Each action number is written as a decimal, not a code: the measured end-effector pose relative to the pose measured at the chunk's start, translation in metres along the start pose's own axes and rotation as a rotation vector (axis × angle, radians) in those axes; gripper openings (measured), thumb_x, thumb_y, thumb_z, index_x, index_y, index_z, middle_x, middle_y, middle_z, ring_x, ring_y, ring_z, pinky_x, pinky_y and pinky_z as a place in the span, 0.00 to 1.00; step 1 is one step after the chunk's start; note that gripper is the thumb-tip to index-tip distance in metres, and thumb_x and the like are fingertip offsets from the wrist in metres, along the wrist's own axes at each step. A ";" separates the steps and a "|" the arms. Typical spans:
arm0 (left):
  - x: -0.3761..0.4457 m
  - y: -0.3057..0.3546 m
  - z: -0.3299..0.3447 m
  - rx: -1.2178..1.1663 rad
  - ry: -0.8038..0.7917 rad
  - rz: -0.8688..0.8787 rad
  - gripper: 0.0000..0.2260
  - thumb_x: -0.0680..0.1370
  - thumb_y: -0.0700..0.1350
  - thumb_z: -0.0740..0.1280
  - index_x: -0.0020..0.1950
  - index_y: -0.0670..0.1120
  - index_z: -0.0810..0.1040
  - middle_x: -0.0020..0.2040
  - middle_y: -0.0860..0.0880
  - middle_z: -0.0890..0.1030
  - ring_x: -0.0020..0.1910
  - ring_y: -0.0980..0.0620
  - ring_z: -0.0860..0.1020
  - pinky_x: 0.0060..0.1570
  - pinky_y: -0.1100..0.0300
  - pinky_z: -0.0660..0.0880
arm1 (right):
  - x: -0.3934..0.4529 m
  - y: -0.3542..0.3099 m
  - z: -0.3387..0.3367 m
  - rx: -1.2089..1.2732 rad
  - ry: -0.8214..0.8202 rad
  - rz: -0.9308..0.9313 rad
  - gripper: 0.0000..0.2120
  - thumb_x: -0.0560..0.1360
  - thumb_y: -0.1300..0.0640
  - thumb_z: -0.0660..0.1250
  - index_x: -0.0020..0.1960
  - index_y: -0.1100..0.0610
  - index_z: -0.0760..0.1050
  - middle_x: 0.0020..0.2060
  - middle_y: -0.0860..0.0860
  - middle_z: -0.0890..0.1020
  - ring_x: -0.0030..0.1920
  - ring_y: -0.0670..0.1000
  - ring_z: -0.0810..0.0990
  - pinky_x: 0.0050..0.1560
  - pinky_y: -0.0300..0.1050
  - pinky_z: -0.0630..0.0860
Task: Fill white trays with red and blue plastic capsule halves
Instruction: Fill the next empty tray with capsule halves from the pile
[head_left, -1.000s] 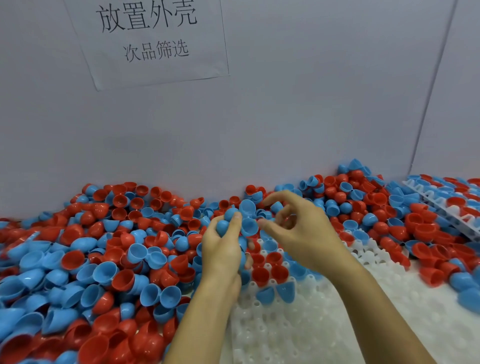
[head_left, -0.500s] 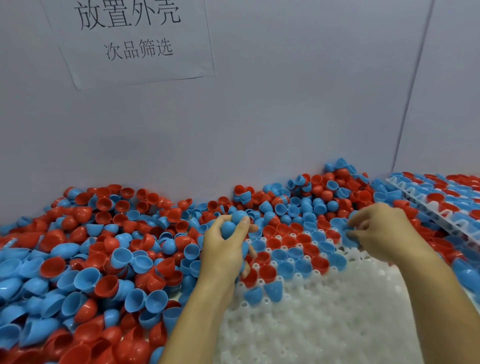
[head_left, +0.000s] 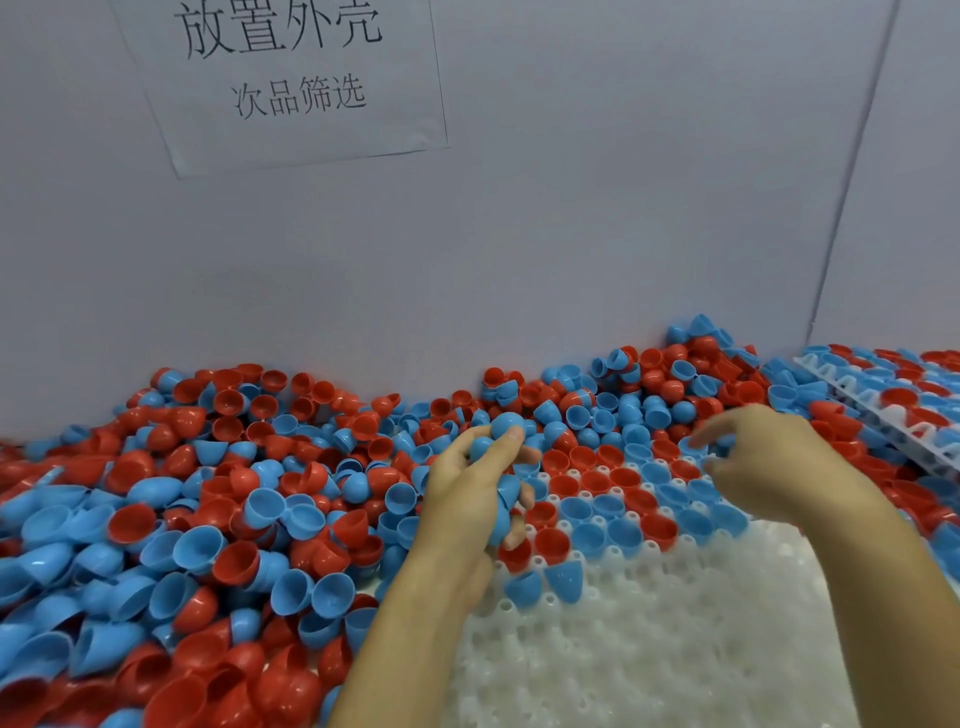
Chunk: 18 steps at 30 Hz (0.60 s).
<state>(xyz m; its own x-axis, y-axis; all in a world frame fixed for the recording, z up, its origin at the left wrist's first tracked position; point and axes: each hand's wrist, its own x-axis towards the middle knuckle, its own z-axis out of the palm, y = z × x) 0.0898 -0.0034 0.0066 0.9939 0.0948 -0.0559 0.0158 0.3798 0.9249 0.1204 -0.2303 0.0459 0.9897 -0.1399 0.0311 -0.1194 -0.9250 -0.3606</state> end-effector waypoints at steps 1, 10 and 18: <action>0.000 0.000 -0.001 0.023 -0.015 0.016 0.07 0.79 0.46 0.71 0.53 0.44 0.80 0.42 0.46 0.84 0.28 0.52 0.74 0.18 0.64 0.65 | -0.001 -0.008 -0.002 0.092 0.021 -0.079 0.14 0.79 0.58 0.68 0.64 0.48 0.78 0.63 0.51 0.80 0.57 0.51 0.80 0.59 0.51 0.79; -0.005 0.002 0.003 0.077 -0.169 0.031 0.14 0.75 0.63 0.64 0.46 0.59 0.86 0.46 0.49 0.87 0.43 0.52 0.85 0.37 0.60 0.80 | -0.029 -0.079 0.030 0.902 -0.183 -0.545 0.10 0.78 0.48 0.67 0.51 0.50 0.84 0.44 0.44 0.87 0.48 0.43 0.86 0.48 0.36 0.81; -0.002 -0.008 0.005 0.353 -0.078 0.212 0.13 0.81 0.57 0.62 0.54 0.51 0.80 0.46 0.55 0.87 0.47 0.63 0.83 0.39 0.76 0.74 | -0.023 -0.075 0.038 0.889 0.000 -0.365 0.10 0.80 0.50 0.66 0.42 0.46 0.83 0.37 0.42 0.86 0.41 0.40 0.84 0.38 0.32 0.77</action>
<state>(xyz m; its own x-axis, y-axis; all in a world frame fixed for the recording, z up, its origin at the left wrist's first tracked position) 0.0878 -0.0112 0.0016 0.9842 0.0621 0.1660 -0.1675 0.0192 0.9857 0.1101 -0.1441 0.0369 0.9541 0.1037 0.2808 0.2993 -0.3055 -0.9039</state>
